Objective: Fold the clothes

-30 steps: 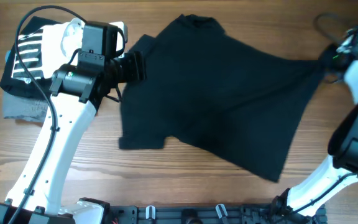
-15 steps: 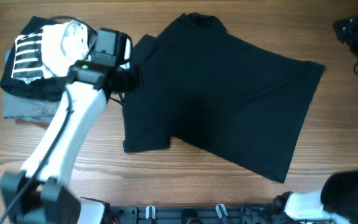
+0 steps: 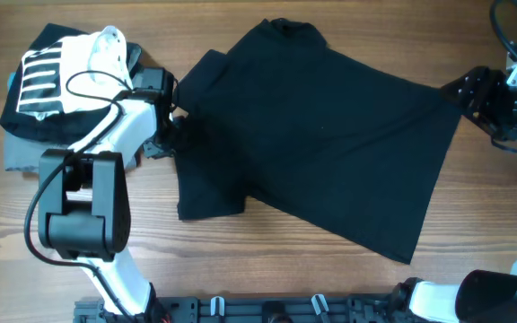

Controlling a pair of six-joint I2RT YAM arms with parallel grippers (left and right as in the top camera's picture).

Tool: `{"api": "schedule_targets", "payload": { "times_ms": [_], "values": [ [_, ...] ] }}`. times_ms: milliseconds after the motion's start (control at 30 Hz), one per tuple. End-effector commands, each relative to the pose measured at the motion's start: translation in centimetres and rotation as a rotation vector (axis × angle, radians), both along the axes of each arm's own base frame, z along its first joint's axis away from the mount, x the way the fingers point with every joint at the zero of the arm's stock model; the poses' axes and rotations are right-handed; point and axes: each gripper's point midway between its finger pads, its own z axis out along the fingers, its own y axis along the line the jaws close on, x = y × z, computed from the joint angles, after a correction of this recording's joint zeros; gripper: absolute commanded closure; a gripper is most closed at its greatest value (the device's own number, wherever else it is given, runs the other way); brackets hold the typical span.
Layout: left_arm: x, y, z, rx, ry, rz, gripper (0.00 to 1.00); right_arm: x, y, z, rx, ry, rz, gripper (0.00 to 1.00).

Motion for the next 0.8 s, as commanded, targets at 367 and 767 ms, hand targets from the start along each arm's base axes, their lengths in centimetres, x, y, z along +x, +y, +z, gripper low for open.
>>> {"api": "schedule_targets", "payload": {
  "times_ms": [367,767],
  "values": [
    [-13.6,3.1,-8.6,0.043,0.405,0.222,0.96,-1.9,-1.1,-6.0,-0.030,0.194,-0.076,0.16],
    [-8.0,-0.3,-1.4,-0.103,0.086,-0.002,0.73,-1.2,-1.1,-16.4,0.002,0.181,-0.113,0.20]
  ]
}}
